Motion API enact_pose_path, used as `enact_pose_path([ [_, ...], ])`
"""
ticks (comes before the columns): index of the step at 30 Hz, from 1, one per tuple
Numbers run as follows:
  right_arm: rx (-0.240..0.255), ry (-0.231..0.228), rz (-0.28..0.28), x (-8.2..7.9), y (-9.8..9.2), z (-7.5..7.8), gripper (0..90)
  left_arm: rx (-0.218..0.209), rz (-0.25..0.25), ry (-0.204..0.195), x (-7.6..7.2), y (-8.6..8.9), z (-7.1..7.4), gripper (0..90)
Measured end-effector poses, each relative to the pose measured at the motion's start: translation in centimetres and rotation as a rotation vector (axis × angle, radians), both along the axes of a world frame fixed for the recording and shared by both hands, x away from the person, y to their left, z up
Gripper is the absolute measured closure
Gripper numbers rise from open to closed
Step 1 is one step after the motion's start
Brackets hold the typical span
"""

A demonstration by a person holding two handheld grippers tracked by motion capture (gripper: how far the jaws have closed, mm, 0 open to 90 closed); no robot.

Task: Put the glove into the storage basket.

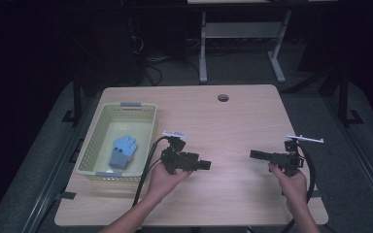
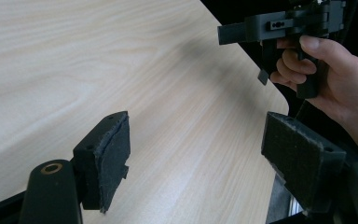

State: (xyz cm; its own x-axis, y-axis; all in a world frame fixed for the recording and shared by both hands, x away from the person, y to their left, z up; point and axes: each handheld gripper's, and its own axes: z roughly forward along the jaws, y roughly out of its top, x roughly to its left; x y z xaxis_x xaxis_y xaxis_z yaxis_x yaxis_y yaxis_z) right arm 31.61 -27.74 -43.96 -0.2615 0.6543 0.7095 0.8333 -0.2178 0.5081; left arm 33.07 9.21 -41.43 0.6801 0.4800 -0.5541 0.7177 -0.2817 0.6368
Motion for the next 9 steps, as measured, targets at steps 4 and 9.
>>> enact_pose_path([
  [4,0.019,0.007,-0.001,-0.6,-0.3,-0.6,29.2,0.008,-0.011,0.001,-0.3,-0.3,-0.2,23.5],
  [9,0.020,0.002,-0.001,-1.5,-0.6,-1.2,28.3,0.006,-0.016,-0.008,-0.7,-0.2,-0.6,23.5],
])
